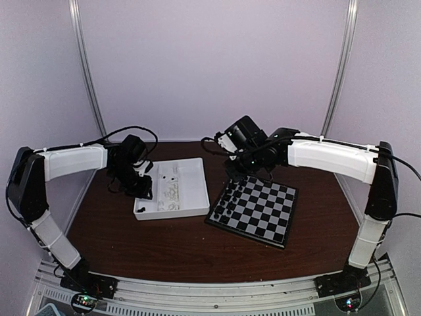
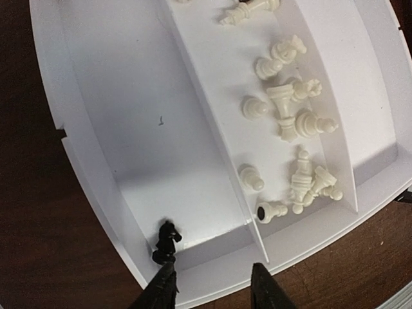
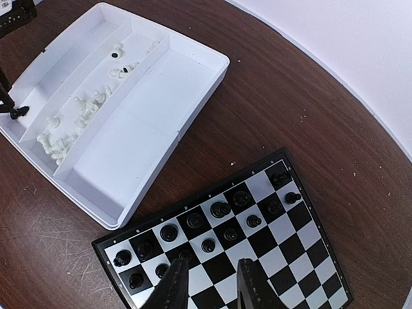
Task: Set up the chess pieces on the board
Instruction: Adjust the storage box at the center of the board.
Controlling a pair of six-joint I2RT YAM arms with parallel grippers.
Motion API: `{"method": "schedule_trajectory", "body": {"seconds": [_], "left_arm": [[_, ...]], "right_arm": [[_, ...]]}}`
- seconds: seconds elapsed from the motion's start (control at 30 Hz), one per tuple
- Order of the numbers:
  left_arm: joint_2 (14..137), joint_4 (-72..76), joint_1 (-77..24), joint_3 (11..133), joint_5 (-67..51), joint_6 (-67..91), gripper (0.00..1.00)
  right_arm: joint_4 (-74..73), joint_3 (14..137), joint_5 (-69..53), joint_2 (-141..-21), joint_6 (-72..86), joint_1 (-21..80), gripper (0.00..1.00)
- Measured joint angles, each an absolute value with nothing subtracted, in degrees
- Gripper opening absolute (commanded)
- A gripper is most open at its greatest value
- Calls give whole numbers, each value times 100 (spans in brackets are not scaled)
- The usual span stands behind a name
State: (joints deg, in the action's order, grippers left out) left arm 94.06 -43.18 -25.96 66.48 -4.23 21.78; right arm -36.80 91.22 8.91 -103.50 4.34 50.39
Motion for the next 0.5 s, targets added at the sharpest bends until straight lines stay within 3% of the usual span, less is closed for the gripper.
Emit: {"method": "schedule_trajectory", "body": {"seconds": [0.33,0.5], "left_arm": [[9030,-4772,-2237,6692,-3,2200,55],[9452,-4866,-1868,6982,19,2123,54]], "right_arm": [[-3500,9037,790,-10339,419,5039,29],[-3439,9032,707,-10339,421,5039,29]]}}
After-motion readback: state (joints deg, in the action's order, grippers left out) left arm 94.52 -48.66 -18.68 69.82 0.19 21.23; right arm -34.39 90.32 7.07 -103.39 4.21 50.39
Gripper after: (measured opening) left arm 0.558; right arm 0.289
